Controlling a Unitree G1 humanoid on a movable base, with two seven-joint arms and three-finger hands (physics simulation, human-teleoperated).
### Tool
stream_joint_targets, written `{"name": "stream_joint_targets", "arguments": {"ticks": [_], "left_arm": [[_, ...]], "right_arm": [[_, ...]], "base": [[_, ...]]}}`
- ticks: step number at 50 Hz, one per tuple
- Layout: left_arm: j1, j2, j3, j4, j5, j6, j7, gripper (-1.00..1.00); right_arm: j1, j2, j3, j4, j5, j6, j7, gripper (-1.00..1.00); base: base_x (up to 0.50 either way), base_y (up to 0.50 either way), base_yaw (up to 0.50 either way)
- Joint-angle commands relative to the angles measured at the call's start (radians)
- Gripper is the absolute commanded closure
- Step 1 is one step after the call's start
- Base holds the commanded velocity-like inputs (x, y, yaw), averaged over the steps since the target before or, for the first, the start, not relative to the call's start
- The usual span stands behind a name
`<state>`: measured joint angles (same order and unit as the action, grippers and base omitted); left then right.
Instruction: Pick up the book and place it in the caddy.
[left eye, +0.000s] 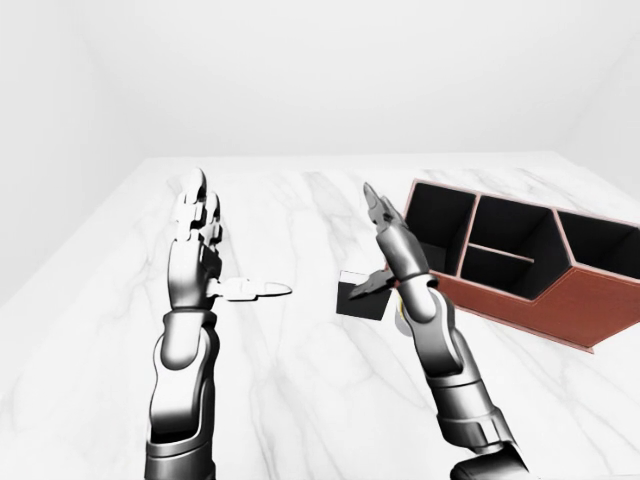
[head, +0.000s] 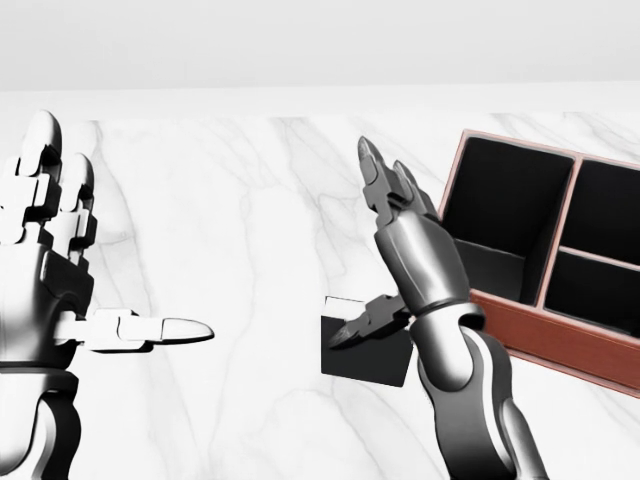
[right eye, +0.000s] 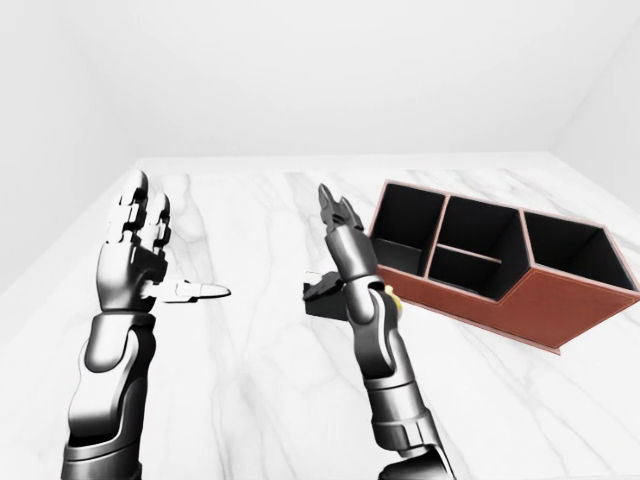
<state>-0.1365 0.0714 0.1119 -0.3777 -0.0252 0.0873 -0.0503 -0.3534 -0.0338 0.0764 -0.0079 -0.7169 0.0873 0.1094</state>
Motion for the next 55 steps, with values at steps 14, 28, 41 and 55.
{"name": "stream_joint_targets", "arguments": {"ticks": [14, 28, 41, 55], "left_arm": [[0.013, 0.003, 0.011, 0.04, -0.033, 0.0, -0.009, -1.0], [0.01, 0.004, 0.013, 0.062, -0.044, 0.0, -0.009, -1.0], [0.018, 0.006, 0.015, 0.059, -0.049, 0.0, -0.016, -1.0], [0.021, 0.01, 0.027, 0.072, -0.059, 0.0, -0.019, -1.0]], "right_arm": [[-0.165, 0.066, 0.07, 0.501, -0.371, 0.0, -0.272, -1.0], [-0.225, 0.077, 0.074, 0.733, -0.402, 0.0, -0.393, -1.0], [-0.267, 0.077, 0.075, 0.869, -0.432, 0.0, -0.461, -1.0], [-0.354, 0.073, 0.068, 1.073, -0.391, 0.0, -0.541, -1.0]], "base": [[0.0, 0.0, 0.0], [0.0, 0.0, 0.0], [0.0, 0.0, 0.0], [0.0, 0.0, 0.0]]}}
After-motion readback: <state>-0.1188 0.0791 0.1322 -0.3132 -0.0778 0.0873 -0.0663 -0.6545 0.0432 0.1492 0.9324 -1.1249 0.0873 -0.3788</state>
